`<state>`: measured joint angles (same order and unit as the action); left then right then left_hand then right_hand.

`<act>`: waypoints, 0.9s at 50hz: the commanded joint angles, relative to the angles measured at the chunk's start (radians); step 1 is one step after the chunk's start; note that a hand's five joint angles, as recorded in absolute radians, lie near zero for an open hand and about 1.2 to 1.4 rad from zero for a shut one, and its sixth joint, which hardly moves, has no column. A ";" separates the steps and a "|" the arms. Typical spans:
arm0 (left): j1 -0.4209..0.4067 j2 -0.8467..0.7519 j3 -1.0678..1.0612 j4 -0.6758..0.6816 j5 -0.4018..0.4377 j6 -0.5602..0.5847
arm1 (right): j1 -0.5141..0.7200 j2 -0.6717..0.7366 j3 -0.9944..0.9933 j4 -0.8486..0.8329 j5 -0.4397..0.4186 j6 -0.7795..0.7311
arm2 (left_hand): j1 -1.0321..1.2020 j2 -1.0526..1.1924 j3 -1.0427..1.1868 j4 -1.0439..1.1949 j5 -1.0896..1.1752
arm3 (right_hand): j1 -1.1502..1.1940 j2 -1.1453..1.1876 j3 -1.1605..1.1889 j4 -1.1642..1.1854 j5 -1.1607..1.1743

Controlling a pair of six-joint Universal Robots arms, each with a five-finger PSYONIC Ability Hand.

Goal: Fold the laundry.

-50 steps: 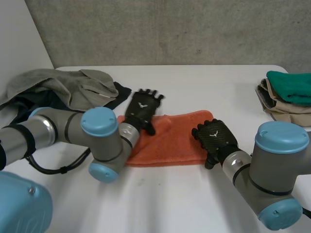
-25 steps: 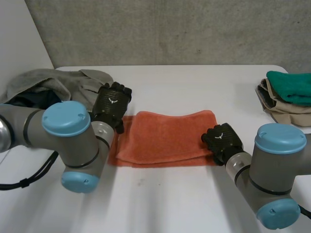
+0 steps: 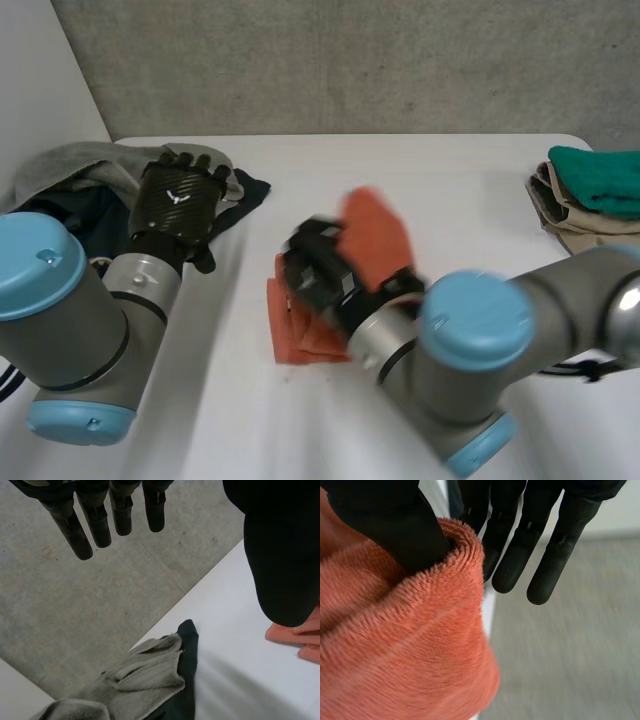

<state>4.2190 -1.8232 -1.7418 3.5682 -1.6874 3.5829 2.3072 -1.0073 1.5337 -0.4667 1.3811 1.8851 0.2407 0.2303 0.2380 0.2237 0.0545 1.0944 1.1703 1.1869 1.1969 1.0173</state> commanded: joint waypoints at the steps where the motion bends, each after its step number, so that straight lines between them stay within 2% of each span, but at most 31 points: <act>1: 0.029 0.007 -0.024 0.003 -0.002 -0.024 | 0.106 0.090 0.008 0.005 -0.070 0.031 | -0.048 -0.037 -0.045 -0.031 -0.036 | -0.062 -0.138 -0.154 -0.164 -0.159; 3: 0.027 0.007 -0.019 0.003 -0.002 -0.055 | 0.107 0.082 0.038 -0.006 -0.077 0.081 | -0.048 -0.037 -0.045 -0.031 -0.036 | -0.643 -0.719 -0.735 -0.745 -0.740; 5: 0.027 0.005 -0.012 0.003 -0.002 -0.081 | 0.103 0.064 0.052 -0.012 -0.079 0.135 | -0.048 -0.037 -0.045 -0.031 -0.036 | -0.707 -0.783 -0.799 -0.809 -0.804; 8: 0.022 0.005 0.007 0.006 0.000 -0.131 | 0.045 -0.069 0.082 -0.010 -0.068 0.334 | -0.045 -0.034 -0.042 -0.028 -0.033 | -0.833 -0.909 -0.925 -0.935 -0.930; 9: 0.019 0.005 0.016 0.009 0.000 -0.144 | 0.006 -0.130 0.092 -0.007 -0.059 0.453 | -0.045 -0.034 -0.042 -0.028 -0.033 | -0.920 -0.996 -1.012 -1.022 -1.017; 12: 0.004 0.004 0.057 0.012 0.012 -0.185 | -0.046 -0.188 0.105 0.006 -0.045 0.667 | -0.039 -0.029 -0.036 -0.022 -0.027 | -0.920 -0.996 -1.012 -1.022 -1.017; 13: -0.002 0.004 0.065 0.014 0.017 -0.194 | -0.069 -0.203 0.112 0.014 -0.036 0.796 | -0.039 -0.028 -0.036 -0.022 -0.027 | -0.920 -0.996 -1.012 -1.022 -1.017; 17: -0.057 -0.011 0.114 0.014 0.041 -0.242 | -0.138 -0.227 0.097 0.109 -0.028 1.042 | -0.030 -0.020 -0.027 -0.013 -0.018 | -0.920 -0.996 -1.012 -1.022 -1.017; 19: -0.102 -0.040 0.148 0.009 0.049 -0.269 | -0.187 -0.240 0.083 0.169 -0.028 1.094 | -0.024 -0.014 -0.022 -0.007 -0.013 | -0.920 -0.996 -1.012 -1.022 -1.017; 22: -0.171 -0.105 0.194 0.000 0.048 -0.289 | -0.253 -0.226 0.037 0.269 -0.024 1.121 | -0.024 -0.014 -0.022 -0.007 -0.013 | -0.920 -0.996 -1.012 -1.022 -1.017; 26: -0.228 -0.192 0.243 -0.025 0.038 -0.291 | -0.259 -0.137 -0.047 0.377 -0.027 1.129 | -0.016 -0.005 -0.013 0.002 -0.004 | -0.920 -0.996 -1.012 -1.022 -1.017; 28: -0.234 -0.229 0.254 -0.046 0.026 -0.291 | -0.258 -0.067 -0.113 0.436 -0.033 1.131 | -0.010 0.001 -0.007 0.007 0.002 | -0.920 -0.996 -1.012 -1.022 -1.017; 33: -0.234 -0.315 0.289 -0.158 -0.089 -0.282 | -0.261 0.039 -0.216 0.534 -0.053 1.129 | -0.013 -0.002 -0.010 0.004 -0.001 | -0.920 -0.996 -1.012 -1.022 -1.017; 36: -0.229 -0.340 0.292 -0.213 -0.120 -0.279 | -0.261 0.110 -0.268 0.571 -0.068 1.117 | -0.013 -0.002 -0.010 0.004 -0.001 | -0.920 -0.996 -1.012 -1.022 -1.017; 42: -0.223 -0.373 0.277 -0.308 -0.126 -0.273 | -0.262 0.177 -0.316 0.589 -0.059 1.086 | -0.013 -0.002 -0.010 0.004 -0.001 | -0.920 -0.996 -1.012 -1.022 -1.017; 45: -0.229 -0.366 0.262 -0.330 -0.126 -0.274 | -0.262 0.176 -0.317 0.589 -0.048 1.019 | -0.018 -0.008 -0.016 -0.001 -0.007 | -0.920 -0.996 -1.012 -1.022 -1.017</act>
<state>3.9914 -2.1867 -1.4533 3.3004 -1.8123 3.3075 2.0460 -0.8579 1.2351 0.1195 1.3187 2.9862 0.2407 0.2258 0.2379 0.2236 0.0545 0.2263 0.2092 0.2072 0.2103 0.0478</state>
